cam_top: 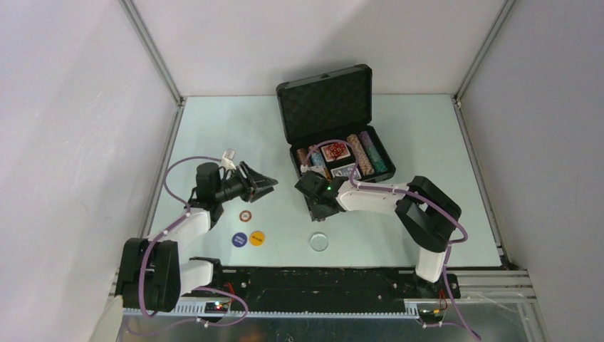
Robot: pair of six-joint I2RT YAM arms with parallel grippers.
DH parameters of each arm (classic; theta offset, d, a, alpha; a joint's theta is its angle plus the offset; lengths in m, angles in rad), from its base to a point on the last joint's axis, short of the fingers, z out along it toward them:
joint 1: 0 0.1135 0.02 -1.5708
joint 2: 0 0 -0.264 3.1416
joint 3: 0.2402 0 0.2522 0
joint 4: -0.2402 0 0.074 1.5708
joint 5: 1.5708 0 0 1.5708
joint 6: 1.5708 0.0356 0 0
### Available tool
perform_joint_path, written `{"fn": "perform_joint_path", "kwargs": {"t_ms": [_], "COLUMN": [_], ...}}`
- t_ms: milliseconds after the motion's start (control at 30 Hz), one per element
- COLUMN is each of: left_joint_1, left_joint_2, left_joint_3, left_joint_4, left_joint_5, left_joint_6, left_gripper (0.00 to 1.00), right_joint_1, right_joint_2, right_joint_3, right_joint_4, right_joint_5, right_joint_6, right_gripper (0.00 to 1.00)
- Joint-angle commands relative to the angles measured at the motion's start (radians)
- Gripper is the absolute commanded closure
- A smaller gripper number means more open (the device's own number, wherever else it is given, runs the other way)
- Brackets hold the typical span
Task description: Pack up texas hold em set
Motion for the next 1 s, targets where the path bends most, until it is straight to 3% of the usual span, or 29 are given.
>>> {"fn": "perform_joint_path", "kwargs": {"t_ms": [0, 500, 967], "left_joint_1": [0.009, 0.009, 0.009], "left_joint_2": [-0.022, -0.016, -0.016], "left_joint_3": [-0.007, -0.004, -0.003], "left_joint_4": [0.016, 0.017, 0.016], "left_joint_5": [0.027, 0.025, 0.026], "left_joint_6": [0.004, 0.005, 0.003], "left_gripper": [0.48, 0.48, 0.48], "right_joint_1": [-0.008, -0.054, -0.121], "right_joint_2": [-0.078, -0.162, 0.063], "right_joint_3": [0.017, 0.128, 0.373], "right_joint_4": [0.047, -0.001, -0.055], "right_joint_5": [0.021, -0.002, -0.032], "right_joint_6": [-0.020, -0.084, -0.159], "right_gripper": [0.57, 0.54, 0.53]}}
